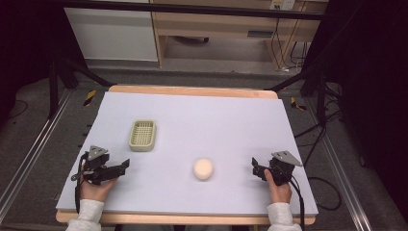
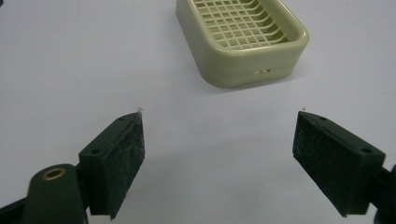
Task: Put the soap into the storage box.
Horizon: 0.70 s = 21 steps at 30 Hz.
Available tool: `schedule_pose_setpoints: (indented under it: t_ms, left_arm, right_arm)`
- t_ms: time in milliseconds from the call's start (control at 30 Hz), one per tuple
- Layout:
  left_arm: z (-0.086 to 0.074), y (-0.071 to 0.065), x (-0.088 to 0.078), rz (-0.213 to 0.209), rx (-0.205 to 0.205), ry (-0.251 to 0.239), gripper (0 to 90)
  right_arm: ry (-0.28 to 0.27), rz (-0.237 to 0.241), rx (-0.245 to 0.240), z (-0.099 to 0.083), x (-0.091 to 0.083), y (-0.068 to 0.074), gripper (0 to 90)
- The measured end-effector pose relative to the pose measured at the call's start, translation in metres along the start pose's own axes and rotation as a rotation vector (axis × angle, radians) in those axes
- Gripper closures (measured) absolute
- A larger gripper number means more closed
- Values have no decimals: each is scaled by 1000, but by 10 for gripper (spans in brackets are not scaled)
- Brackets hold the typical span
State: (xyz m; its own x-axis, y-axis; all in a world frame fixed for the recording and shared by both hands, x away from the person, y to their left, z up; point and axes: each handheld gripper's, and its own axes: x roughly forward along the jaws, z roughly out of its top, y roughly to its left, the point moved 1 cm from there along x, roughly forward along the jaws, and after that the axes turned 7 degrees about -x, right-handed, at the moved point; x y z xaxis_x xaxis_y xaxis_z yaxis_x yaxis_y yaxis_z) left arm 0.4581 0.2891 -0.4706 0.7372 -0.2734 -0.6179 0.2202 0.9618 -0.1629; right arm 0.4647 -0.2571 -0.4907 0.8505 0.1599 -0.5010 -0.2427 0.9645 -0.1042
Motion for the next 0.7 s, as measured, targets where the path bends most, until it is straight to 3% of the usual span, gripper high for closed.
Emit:
schedule_pose_setpoints:
  t_ms: [233,700]
  left_arm:
    - [1,-1,0,4,15,12,171]
    - [2,-11,-2,-33,37,12,185]
  right_arm:
    - [0,-1,-2,0,0,0,34]
    - [-6,-3,1,0,-1,0,33]
